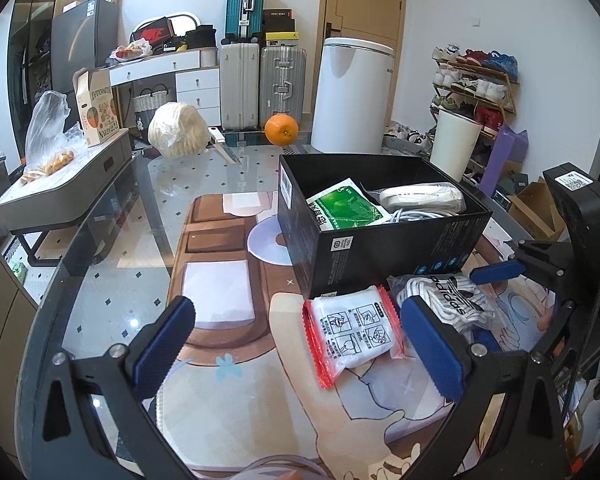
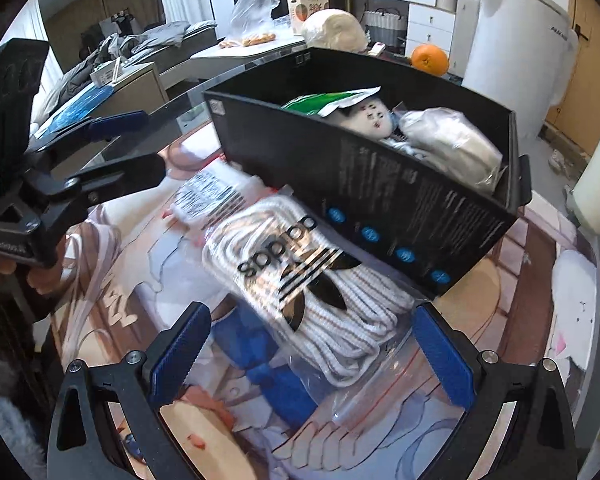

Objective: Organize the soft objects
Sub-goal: 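Move the right tool to the adidas-printed bagged rope coil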

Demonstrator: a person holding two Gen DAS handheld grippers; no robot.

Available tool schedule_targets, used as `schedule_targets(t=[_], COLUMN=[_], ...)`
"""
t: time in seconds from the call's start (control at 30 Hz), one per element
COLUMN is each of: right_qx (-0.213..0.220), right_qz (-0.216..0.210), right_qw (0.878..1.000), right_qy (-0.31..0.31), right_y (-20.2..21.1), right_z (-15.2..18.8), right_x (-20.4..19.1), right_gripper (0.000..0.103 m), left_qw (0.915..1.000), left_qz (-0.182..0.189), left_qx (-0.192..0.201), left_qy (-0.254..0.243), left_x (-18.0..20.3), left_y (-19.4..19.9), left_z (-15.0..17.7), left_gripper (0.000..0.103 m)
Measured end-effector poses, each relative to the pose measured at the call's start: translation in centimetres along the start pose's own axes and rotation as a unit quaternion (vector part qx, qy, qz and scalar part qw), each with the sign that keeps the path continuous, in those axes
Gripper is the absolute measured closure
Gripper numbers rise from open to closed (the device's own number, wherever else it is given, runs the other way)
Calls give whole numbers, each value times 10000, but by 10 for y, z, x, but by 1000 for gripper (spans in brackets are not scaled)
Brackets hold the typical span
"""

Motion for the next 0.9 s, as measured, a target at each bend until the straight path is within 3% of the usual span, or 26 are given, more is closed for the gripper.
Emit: schedule_targets(t=[0.1,0.43,0.63,0.9], right_qx=[-90,23,-20,-205], right_qz=[-127,24,-123,-320], right_qw=[9999,9999,9988,9985], right_qy=[55,164,479,390], right_y=[5,2,-4,-16], right_z=[7,-9,-19,-17], right_x=[-6,-4,-16,-14], right_gripper=[1,1,1,1], left_qw=[10000,9999,9999,9999], left_qz=[6,25,42,50], left_qx=[-11,-77,-139,-137], left_qy=[-30,-64,-65,-56], left_x=[1,1,1,1], left_y=[0,-2,-5,-4], left_z=[0,1,2,3], left_gripper=[0,0,0,0])
Point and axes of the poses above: each gripper's, at about its wrist camera, not at the fingertips, and y roughly against the way its jaws point, x to its right, z to its underside, the point moved 7 cm from there along -y, roughly the way its jaws point, and after that the axes turned 6 degrees about -y, right-handed, at the moved point
